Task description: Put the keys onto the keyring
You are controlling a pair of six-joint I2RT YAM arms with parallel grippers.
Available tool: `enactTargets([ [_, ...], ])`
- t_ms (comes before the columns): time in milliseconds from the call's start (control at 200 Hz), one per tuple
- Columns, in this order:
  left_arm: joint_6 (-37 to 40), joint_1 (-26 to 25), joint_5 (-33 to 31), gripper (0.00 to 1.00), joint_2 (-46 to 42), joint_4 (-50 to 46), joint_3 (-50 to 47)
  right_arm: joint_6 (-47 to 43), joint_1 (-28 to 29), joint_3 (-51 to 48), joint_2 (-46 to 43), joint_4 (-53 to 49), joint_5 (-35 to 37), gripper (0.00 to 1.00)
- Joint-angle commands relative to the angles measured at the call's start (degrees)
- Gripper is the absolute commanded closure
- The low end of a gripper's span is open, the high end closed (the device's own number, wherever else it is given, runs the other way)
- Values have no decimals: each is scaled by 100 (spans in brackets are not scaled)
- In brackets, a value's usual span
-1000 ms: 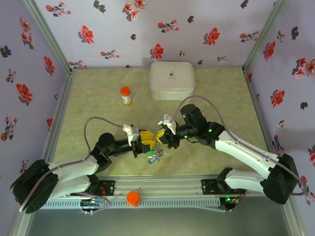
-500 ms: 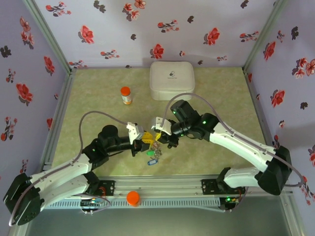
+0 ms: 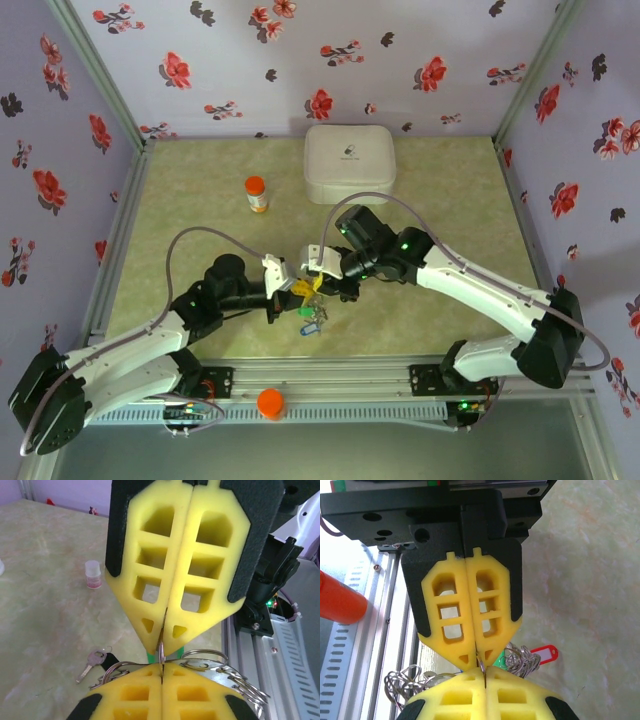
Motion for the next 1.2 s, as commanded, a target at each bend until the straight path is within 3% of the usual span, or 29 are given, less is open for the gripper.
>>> enactTargets([
  [0, -72, -18, 130, 100, -60, 629, -24, 144, -11, -33, -171, 336, -405, 92],
  [90, -165, -18, 137, 100, -61, 1050, -210, 747, -374, -419, -501, 1049, -887, 67],
  [200, -428, -14, 101, 100, -48, 1713, -500, 1175, -542, -914, -887, 1601, -897, 60],
  [675, -810, -9, -109, 100, 191, 3075, -1035, 1670, -351, -1475, -912, 2109, -837, 60],
  [765, -894, -9, -231, 100, 181, 3080, -1049, 1666, -315, -1552, -1040, 2208, -371, 60],
  [890, -1089, -10, -721, 100, 178, 2823, -1023, 1363, 11, -1699, -1427, 2345, 1248, 56],
  [1195, -1212, -9, -765, 100, 323, 2919, -979, 782, 318, -2346, -1974, 3026, 1815, 60],
])
